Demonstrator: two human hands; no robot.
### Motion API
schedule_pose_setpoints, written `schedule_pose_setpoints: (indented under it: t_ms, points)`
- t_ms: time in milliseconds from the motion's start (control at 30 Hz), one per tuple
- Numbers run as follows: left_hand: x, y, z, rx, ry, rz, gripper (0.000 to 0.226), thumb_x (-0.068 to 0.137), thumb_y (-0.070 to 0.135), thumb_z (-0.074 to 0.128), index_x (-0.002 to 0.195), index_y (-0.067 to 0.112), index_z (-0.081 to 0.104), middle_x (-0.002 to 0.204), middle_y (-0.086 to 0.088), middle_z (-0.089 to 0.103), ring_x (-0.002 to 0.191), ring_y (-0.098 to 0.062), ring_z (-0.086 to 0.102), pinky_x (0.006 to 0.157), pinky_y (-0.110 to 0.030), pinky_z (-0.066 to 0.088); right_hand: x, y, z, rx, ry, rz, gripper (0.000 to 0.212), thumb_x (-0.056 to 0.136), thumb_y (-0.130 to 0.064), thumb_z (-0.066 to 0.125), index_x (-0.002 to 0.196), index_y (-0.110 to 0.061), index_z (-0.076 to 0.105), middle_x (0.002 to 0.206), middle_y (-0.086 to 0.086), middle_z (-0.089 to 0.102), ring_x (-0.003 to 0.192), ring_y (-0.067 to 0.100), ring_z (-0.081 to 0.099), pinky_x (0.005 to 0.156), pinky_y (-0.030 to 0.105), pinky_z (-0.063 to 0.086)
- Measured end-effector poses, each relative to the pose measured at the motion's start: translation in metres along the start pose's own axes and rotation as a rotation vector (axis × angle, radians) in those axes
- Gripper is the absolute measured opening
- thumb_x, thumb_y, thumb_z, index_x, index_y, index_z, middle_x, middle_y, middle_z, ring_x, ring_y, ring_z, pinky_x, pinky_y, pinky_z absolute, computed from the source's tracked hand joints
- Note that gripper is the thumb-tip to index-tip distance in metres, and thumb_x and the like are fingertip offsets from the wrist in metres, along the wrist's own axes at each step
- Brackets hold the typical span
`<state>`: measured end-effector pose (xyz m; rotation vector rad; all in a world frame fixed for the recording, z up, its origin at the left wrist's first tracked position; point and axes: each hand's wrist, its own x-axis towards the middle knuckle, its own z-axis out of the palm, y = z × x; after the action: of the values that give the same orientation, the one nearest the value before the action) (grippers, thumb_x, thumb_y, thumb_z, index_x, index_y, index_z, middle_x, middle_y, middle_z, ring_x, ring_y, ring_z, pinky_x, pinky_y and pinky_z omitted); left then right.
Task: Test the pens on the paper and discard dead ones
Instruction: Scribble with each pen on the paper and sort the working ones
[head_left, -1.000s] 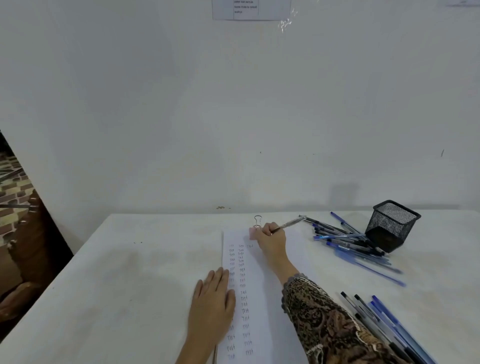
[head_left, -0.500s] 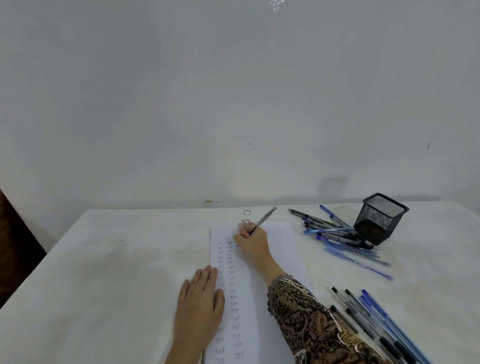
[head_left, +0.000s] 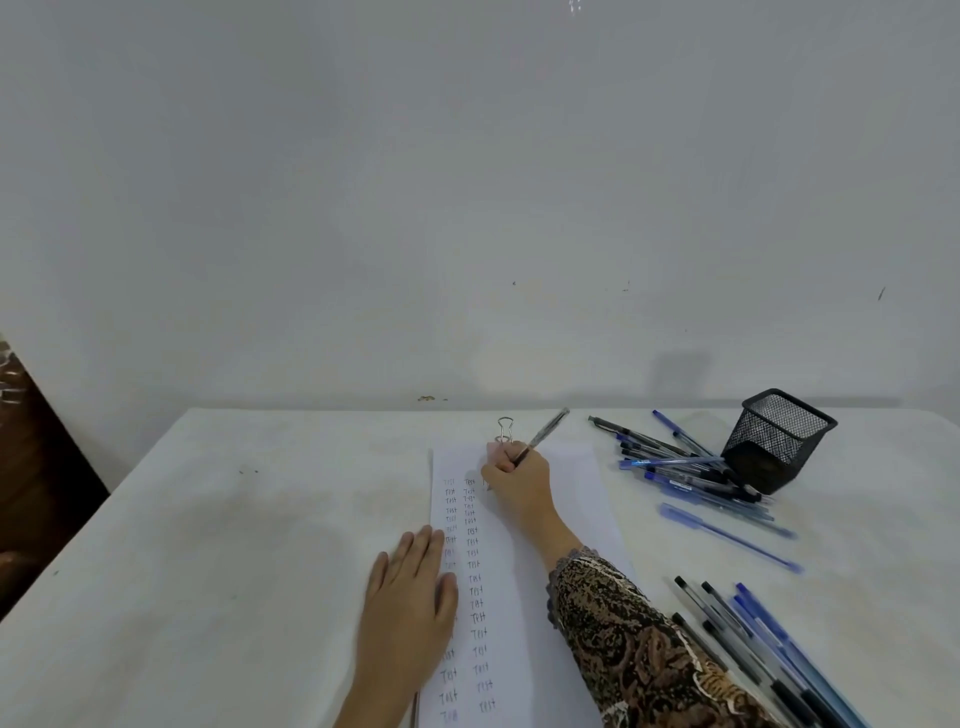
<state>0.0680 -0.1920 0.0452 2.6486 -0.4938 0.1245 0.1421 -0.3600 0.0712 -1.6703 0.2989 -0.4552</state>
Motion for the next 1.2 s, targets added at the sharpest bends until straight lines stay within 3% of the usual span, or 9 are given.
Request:
schedule_pose_setpoints:
  t_ms: [267,400,600,833,967,1033,1100,1133,1200]
  points:
    - [-0.001,0.001,-0.001,-0.005,-0.008,0.002,0.089,0.067,0.054,-0.014,0.147,0.024,0.013,0.155,0.011,0.012,0.143,-0.006,0.004,0.109,-0.022,-0.010,-0.004,-0.006,-0.003,0.034,0.041,-0.005,0.053,0.072,0.015,0.048,0.048,-0.025,0.024,0.046,-0.015,0.030,0.050,0.006,0.027,0.058,0.011,0.033]
    - [-0.001,0.002,-0.003,0.022,-0.022,0.001,0.090,0.065,0.053,-0.017,0.148,0.026,0.008,0.155,0.013,0.007,0.143,-0.005,0.000,0.109,-0.021,-0.012,-0.004,-0.006,-0.003,0.038,0.003,-0.028,0.049,0.070,0.016,0.046,0.050,-0.023,0.023,0.052,-0.008,0.029,0.051,0.009,0.025,0.055,0.013,0.031]
    - [-0.001,0.001,-0.003,0.010,-0.023,-0.005,0.090,0.066,0.054,-0.015,0.147,0.026,0.010,0.155,0.012,0.009,0.143,-0.005,0.002,0.108,-0.021,-0.011,0.003,0.004,-0.003,0.018,0.040,-0.020,0.052,0.076,0.006,0.054,0.045,-0.023,0.024,0.044,-0.015,0.031,0.054,0.011,0.028,0.066,0.022,0.034]
    - [-0.002,0.001,-0.003,0.000,-0.026,-0.004,0.091,0.065,0.054,-0.017,0.148,0.026,0.007,0.155,0.013,0.006,0.143,-0.004,-0.001,0.109,-0.021,-0.011,0.002,0.004,-0.002,0.001,0.029,-0.053,0.049,0.078,0.007,0.052,0.053,-0.023,0.022,0.047,-0.015,0.028,0.053,0.008,0.026,0.061,0.016,0.032]
    - [-0.002,0.001,-0.004,0.010,-0.031,-0.002,0.092,0.064,0.053,-0.018,0.148,0.026,0.006,0.155,0.013,0.005,0.143,-0.004,-0.001,0.109,-0.022,-0.011,0.002,0.001,-0.006,0.104,0.053,0.044,0.050,0.080,0.007,0.053,0.050,-0.023,0.027,0.051,-0.011,0.033,0.056,0.012,0.034,0.061,0.018,0.039]
    - [-0.001,0.001,-0.003,0.016,-0.029,0.006,0.092,0.064,0.053,-0.018,0.148,0.026,0.007,0.155,0.013,0.005,0.143,-0.004,-0.001,0.109,-0.022,-0.011,0.001,-0.005,-0.016,0.244,0.052,0.099,0.045,0.089,-0.002,0.051,0.052,-0.019,0.033,0.053,0.000,0.036,0.048,0.015,0.037,0.046,0.019,0.036]
    - [-0.001,0.003,-0.005,0.012,-0.021,0.008,0.093,0.063,0.053,-0.018,0.148,0.026,0.008,0.155,0.013,0.006,0.143,-0.004,-0.001,0.110,-0.022,-0.011,-0.002,-0.012,-0.029,0.450,0.021,0.197,0.046,0.099,-0.028,0.042,0.056,-0.017,0.032,0.045,0.000,0.035,0.033,0.010,0.028,0.033,0.016,0.021]
    - [-0.001,0.003,-0.005,0.020,-0.020,0.005,0.093,0.062,0.053,-0.018,0.148,0.026,0.009,0.155,0.013,0.006,0.143,-0.004,0.000,0.110,-0.022,-0.010,-0.006,-0.017,-0.034,0.509,-0.013,0.245,0.047,0.100,-0.037,0.036,0.057,-0.018,0.032,0.042,-0.003,0.034,0.030,0.009,0.026,0.032,0.015,0.017]
    - [0.000,0.005,-0.006,0.029,-0.002,0.011,0.094,0.062,0.053,-0.019,0.148,0.026,0.010,0.156,0.011,0.006,0.143,-0.005,0.000,0.110,-0.022,-0.009,-0.016,-0.024,-0.039,0.461,-0.093,0.270,0.045,0.102,-0.037,0.029,0.062,-0.017,0.034,0.043,-0.004,0.034,0.031,0.008,0.030,0.033,0.017,0.019]
